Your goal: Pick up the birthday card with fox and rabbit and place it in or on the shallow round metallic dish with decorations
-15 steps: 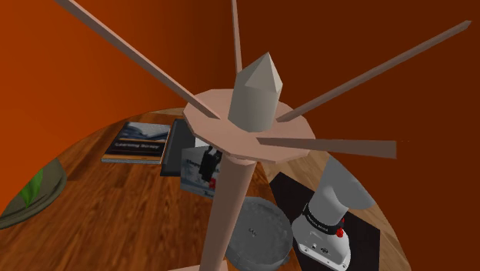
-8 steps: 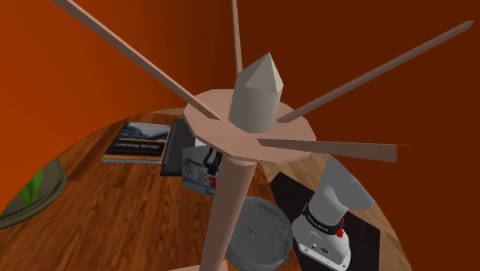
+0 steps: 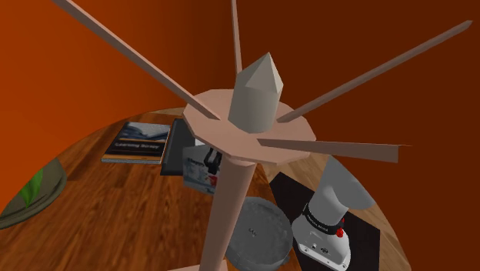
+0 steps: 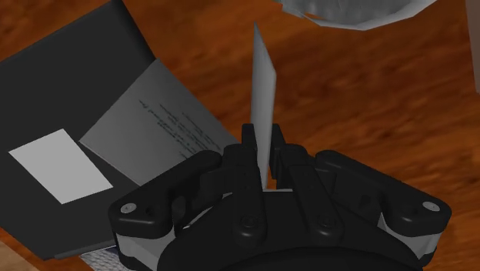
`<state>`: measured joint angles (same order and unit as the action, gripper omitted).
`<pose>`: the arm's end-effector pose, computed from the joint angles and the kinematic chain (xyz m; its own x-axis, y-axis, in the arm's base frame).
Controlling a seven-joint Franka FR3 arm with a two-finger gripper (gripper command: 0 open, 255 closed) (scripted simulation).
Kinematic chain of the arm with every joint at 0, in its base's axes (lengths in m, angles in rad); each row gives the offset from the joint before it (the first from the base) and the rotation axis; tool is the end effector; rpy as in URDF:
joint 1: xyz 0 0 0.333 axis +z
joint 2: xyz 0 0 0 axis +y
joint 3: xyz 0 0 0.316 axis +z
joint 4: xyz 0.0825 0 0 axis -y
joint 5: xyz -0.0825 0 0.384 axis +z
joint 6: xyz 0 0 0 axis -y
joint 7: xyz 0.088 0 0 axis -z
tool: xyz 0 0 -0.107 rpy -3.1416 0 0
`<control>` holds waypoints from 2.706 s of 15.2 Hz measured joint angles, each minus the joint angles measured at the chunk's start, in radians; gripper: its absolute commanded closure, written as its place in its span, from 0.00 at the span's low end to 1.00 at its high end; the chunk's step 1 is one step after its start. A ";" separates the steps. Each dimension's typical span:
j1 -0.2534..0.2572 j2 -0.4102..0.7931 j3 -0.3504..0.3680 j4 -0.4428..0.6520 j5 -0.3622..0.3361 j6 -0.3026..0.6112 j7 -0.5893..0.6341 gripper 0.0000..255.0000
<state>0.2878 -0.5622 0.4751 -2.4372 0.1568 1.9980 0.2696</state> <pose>0.2768 0.2953 0.4857 0.9229 0.3707 0.1038 0.3645 -0.9283 0.0739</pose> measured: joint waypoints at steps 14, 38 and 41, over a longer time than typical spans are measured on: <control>-0.010 -0.013 -0.035 0.170 -0.020 -0.185 -0.012 1.00; 0.136 -0.300 0.053 0.281 0.126 -0.570 0.196 1.00; 0.146 -0.326 0.055 0.243 0.137 -0.547 0.198 1.00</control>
<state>0.4339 -0.8885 0.5302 -2.1944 0.2943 1.4506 0.4678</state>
